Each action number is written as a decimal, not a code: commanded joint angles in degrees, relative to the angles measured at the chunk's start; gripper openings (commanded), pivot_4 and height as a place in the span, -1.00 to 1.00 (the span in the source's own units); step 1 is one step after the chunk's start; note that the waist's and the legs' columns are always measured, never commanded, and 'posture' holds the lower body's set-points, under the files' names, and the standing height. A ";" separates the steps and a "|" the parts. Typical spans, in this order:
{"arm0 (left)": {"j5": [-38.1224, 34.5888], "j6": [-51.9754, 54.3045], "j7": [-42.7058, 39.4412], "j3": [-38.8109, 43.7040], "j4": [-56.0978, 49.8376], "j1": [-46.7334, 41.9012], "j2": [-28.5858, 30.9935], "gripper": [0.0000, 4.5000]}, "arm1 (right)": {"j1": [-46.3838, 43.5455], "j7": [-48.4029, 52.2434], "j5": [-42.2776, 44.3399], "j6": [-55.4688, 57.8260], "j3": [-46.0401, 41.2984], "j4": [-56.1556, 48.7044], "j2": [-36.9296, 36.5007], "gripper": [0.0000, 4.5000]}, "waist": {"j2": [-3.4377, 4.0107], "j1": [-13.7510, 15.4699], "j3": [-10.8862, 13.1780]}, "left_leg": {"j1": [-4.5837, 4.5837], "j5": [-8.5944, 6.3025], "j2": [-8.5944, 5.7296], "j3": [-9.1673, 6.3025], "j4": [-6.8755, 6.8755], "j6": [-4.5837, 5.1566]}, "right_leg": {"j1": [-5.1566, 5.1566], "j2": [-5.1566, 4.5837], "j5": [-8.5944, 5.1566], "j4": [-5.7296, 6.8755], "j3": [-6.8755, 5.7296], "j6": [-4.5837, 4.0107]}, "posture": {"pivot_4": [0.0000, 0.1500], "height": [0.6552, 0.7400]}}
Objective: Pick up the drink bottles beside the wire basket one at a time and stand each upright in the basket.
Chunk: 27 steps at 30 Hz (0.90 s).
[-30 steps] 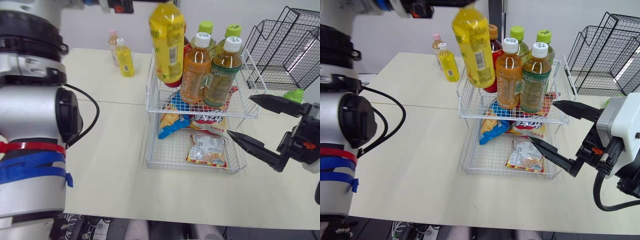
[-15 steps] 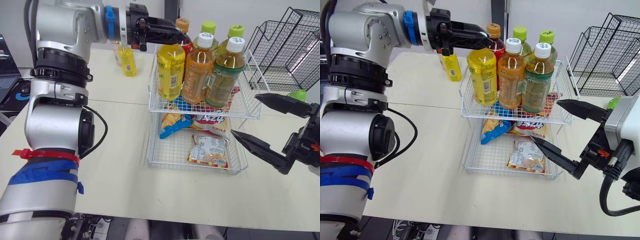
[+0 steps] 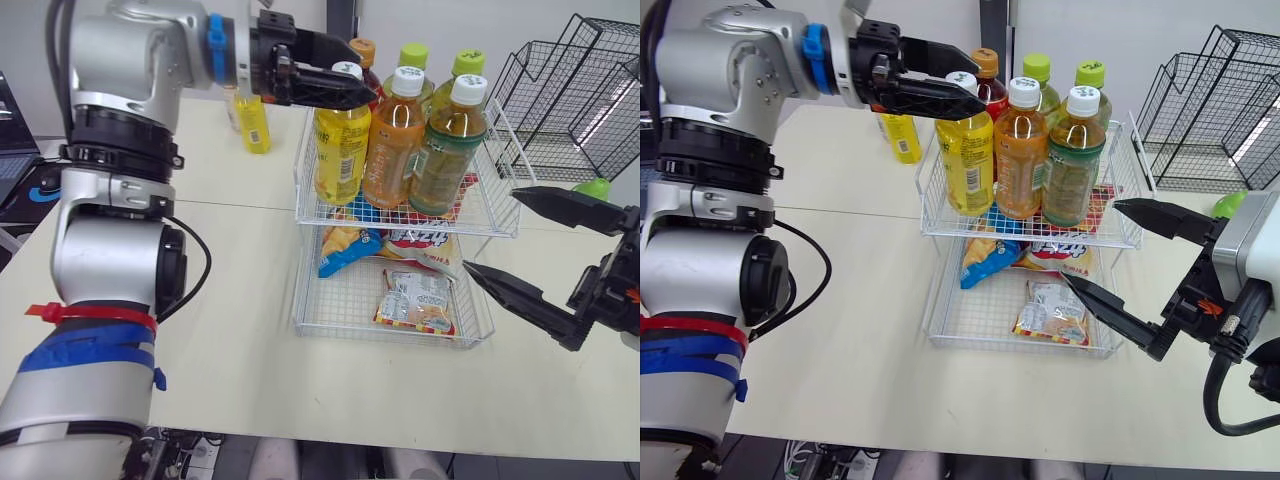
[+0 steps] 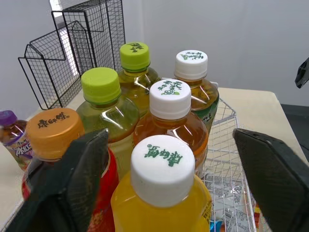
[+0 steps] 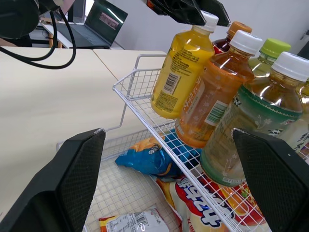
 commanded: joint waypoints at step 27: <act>6.59 -30.40 29.97 16.02 -0.16 30.23 16.98 0.98 | -11.41 19.69 -42.31 -15.09 9.12 36.39 0.49 1.00 | 0.03 0.07 -0.04 | 0.39 0.00 0.04 0.18 0.00 0.00 | 0.22 -0.08 0.01 0.07 0.11 -0.01 | 1.00 0.87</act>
